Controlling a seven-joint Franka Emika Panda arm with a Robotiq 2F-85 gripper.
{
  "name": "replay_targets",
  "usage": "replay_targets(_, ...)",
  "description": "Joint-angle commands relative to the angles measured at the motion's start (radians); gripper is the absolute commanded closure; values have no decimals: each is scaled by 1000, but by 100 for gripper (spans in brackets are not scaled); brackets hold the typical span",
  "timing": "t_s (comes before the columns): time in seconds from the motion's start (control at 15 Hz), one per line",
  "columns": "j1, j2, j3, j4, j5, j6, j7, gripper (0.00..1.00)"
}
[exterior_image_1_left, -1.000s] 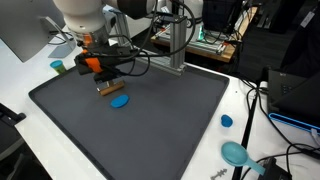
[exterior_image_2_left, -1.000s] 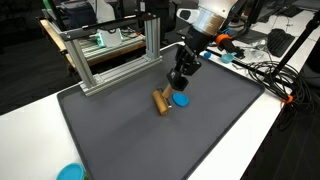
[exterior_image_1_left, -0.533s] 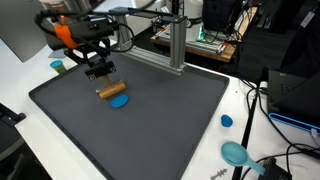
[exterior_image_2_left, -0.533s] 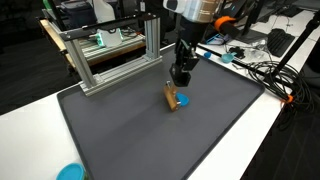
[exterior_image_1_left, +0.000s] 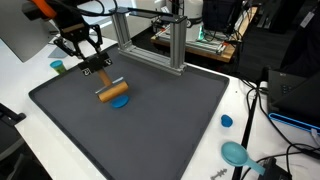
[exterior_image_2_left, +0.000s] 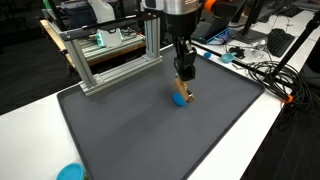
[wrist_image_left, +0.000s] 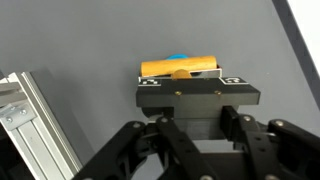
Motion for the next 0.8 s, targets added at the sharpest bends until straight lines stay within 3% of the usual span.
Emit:
replay_targets(0.0, -4, -10, 0, -50, 46, 50, -46, 78)
replay_targets(0.27, 7, -26, 2, -101, 42, 150, -88, 78)
replay_targets(0.33, 12, 11, -12, -52, 16, 96, -55, 53)
replay_targets(0.47, 15, 10, -11, -63, 16, 123, -64, 53)
replay_targets(0.53, 27, 18, -22, -58, -7, 116, -41, 78)
replay_targets(0.73, 34, 35, -31, -54, -28, 74, -32, 78)
